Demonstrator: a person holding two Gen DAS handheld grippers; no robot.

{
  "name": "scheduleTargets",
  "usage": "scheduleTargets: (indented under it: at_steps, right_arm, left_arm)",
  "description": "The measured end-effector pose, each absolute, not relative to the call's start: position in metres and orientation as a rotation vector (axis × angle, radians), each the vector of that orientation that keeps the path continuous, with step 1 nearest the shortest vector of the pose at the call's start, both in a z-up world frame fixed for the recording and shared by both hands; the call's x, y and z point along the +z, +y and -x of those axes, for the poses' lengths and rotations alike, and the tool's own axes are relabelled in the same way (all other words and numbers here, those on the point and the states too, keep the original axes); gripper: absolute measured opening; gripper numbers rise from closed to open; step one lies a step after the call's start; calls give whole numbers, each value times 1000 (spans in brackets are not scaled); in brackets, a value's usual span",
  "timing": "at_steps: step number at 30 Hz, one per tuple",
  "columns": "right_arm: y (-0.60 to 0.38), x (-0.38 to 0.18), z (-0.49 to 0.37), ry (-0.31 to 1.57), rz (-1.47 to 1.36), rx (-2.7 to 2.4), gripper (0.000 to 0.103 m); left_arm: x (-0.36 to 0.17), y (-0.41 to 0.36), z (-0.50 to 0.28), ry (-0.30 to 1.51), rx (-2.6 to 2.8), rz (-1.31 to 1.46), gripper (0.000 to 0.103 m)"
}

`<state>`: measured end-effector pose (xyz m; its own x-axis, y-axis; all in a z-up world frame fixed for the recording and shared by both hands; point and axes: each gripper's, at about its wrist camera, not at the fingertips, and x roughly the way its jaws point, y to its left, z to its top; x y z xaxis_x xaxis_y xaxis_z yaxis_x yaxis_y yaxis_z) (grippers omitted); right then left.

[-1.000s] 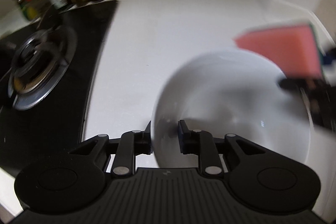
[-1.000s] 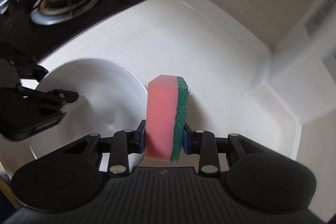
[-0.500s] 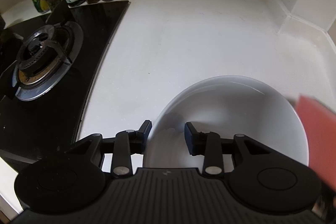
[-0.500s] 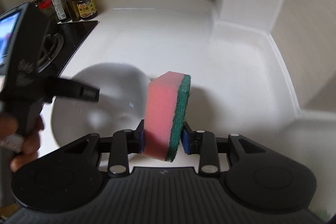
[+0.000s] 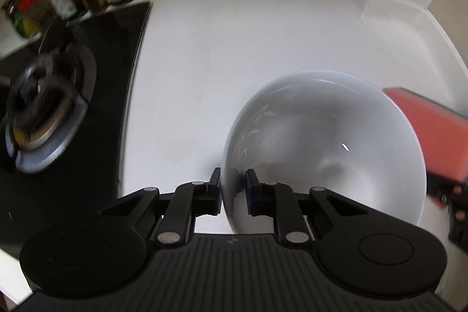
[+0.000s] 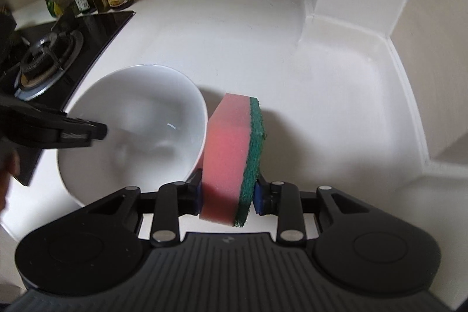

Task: Clean bowl
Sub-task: 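Lower the bowl toward the counter with the left tool while the right tool holds the sponge, then set the bowl on the counter and open the left tool while the right tool stands the sponge upright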

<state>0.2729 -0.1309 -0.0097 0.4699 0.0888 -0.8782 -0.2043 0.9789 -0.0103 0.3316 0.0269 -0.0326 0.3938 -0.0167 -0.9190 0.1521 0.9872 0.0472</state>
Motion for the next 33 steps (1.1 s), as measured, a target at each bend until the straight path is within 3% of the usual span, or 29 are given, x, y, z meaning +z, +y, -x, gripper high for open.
scheduleTargets:
  at_steps: [6, 17, 33]
  right_arm:
    - [-136, 11, -292, 1089, 58, 235, 27]
    - [-128, -12, -293, 1103, -20, 124, 28]
    - [-136, -33, -270, 907, 43, 14, 27]
  left_arm:
    - [-32, 10, -358, 1145, -162, -344, 30]
    - [-31, 14, -344, 1101, -101, -276, 26]
    - [-33, 50, -342, 1174, -87, -12, 15]
